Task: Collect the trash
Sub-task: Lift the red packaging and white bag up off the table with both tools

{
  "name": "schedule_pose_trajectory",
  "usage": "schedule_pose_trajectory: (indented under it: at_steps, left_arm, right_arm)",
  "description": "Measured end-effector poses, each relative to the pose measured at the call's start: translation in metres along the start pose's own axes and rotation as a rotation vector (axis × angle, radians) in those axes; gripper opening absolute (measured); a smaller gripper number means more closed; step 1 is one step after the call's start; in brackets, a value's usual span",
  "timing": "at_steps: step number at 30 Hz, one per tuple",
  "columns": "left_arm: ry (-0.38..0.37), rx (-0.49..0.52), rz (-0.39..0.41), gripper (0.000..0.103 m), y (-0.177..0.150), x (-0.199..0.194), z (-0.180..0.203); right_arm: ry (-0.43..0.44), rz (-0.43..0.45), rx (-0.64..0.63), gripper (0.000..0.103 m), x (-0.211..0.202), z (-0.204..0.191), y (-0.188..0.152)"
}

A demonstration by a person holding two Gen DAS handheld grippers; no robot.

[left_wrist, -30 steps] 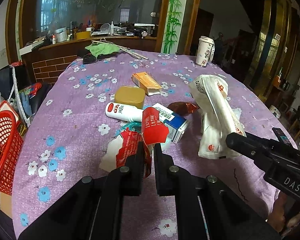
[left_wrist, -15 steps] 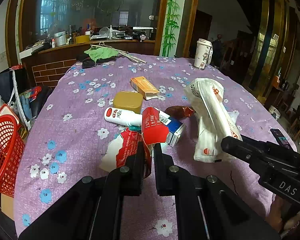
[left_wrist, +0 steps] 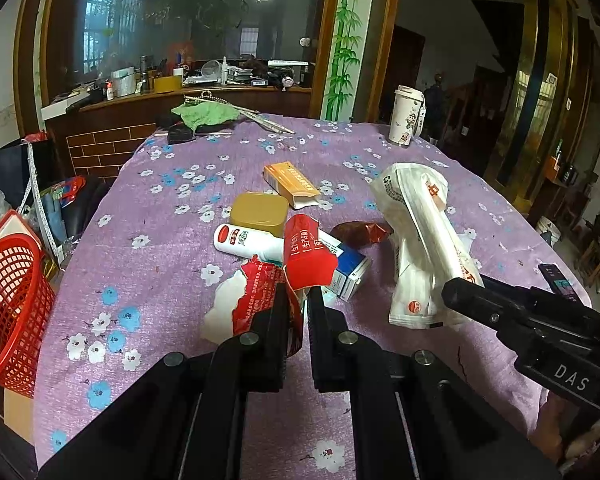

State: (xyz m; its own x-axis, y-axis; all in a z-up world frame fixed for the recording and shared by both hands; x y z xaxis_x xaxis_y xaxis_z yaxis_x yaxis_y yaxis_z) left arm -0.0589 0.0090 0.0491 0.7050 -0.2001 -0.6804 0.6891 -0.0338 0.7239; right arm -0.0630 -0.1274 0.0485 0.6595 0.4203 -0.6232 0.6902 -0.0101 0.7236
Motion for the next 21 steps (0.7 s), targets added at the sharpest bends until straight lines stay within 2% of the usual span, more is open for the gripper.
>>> schedule_pose_trajectory:
  at_steps: [21]
  left_arm:
    - [-0.005, -0.010, 0.011, 0.008, 0.0066, -0.0050, 0.0001]
  right_arm:
    - [0.014, 0.001, -0.013, 0.032, -0.0009, -0.0039, 0.0010]
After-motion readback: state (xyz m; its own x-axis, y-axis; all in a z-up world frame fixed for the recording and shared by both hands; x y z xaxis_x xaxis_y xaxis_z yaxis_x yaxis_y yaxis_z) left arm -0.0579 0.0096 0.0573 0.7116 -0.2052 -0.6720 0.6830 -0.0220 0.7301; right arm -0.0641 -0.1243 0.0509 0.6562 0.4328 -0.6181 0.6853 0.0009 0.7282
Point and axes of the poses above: each gripper's, at about its wrist camera, not at the fingertips, and x roughly the way its jaws point, z to its right, y to its top, the point moved 5 cm from there along x, roughly the way its jaws point, and after that the axes turned 4 degrees about -z, right-handed, at the moved point
